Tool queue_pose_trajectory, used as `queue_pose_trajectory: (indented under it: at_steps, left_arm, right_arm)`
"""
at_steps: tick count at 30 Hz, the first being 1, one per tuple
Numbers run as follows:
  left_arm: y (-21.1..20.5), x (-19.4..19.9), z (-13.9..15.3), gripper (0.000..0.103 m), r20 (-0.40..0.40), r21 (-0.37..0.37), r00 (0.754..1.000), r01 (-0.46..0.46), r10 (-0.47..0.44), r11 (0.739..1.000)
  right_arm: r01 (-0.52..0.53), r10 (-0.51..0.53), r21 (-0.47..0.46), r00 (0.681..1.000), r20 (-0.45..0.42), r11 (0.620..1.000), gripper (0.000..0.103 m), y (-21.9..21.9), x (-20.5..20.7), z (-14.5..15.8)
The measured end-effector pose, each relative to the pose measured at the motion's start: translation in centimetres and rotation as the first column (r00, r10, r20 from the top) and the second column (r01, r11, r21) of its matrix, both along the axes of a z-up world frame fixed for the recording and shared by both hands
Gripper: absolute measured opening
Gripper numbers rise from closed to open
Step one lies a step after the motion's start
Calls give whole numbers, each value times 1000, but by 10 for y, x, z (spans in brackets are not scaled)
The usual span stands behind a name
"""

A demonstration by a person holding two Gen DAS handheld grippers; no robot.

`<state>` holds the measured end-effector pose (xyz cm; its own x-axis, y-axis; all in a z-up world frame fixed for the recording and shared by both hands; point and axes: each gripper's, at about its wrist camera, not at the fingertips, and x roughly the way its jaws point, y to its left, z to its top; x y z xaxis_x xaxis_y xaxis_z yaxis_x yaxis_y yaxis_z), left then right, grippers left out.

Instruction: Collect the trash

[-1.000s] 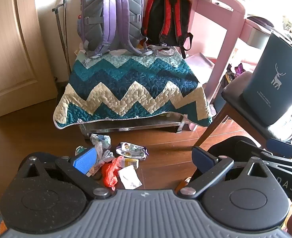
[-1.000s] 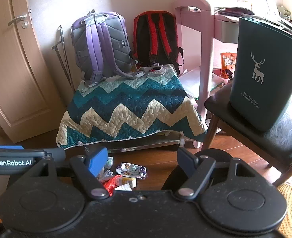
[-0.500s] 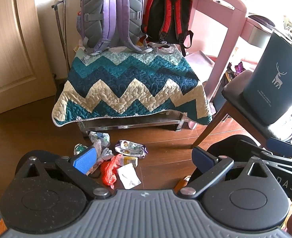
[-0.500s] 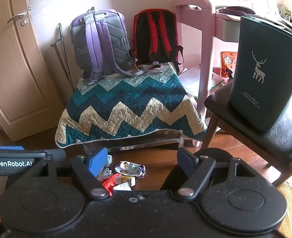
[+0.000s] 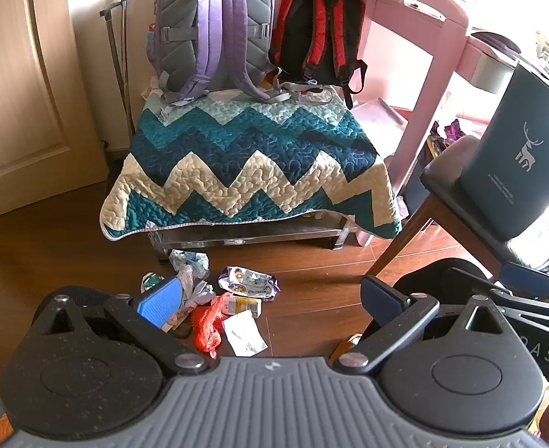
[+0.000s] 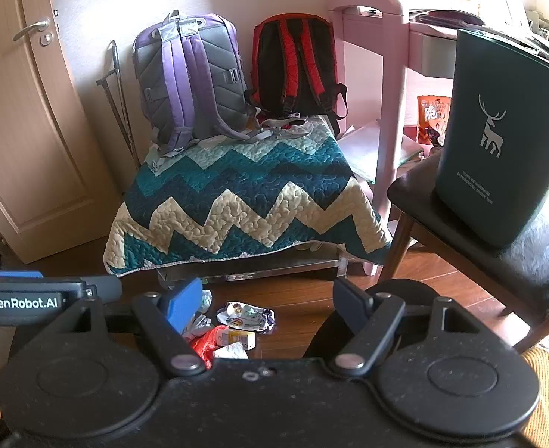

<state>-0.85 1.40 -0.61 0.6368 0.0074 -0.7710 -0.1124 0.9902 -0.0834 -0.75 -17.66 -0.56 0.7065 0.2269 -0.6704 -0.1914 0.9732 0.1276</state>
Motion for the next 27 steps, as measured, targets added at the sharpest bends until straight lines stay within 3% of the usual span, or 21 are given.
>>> queue_pose_trajectory:
  at_steps: [27]
  left_arm:
    - [11,9,0,103,-11,-18,1000,-11,11,1000]
  right_arm:
    - [-18,18,-25,999,-33,1000,77,13,10,-5]
